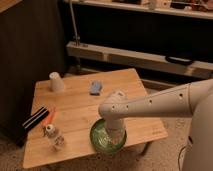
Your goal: Knock the bottle over
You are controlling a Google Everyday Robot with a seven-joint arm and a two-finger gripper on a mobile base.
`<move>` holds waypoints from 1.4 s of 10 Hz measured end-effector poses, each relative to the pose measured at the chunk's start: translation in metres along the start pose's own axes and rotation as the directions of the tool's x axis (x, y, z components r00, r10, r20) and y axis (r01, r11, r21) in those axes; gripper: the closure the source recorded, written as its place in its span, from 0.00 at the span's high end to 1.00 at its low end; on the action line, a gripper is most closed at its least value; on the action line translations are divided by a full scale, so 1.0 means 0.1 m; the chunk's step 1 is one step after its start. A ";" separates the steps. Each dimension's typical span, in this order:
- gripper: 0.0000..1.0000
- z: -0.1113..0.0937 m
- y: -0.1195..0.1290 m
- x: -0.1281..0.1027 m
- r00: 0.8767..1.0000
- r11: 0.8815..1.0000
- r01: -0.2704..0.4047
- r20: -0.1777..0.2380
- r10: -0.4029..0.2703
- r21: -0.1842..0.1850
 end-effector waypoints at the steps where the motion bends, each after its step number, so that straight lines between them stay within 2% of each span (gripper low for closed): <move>1: 0.04 0.00 0.00 0.00 1.000 1.000 0.000 0.000 0.000 0.000; 8: 0.04 -0.01 0.01 0.00 1.000 1.000 0.010 0.007 -0.010 -0.002; 9: 0.04 -0.06 0.07 0.01 0.998 0.999 0.052 0.046 -0.051 -0.014; 10: 0.04 -0.14 0.15 0.04 0.989 0.994 0.110 0.101 -0.107 -0.024; 11: 0.04 -0.30 0.31 0.13 0.965 0.979 0.201 0.183 -0.190 -0.042; 12: 0.04 -0.49 0.47 0.21 0.930 0.956 0.287 0.255 -0.263 -0.059; 13: 0.04 -0.66 0.60 0.29 0.897 0.934 0.350 0.311 -0.313 -0.069; 14: 0.04 -0.80 0.71 0.31 0.873 0.914 0.396 0.342 -0.346 -0.086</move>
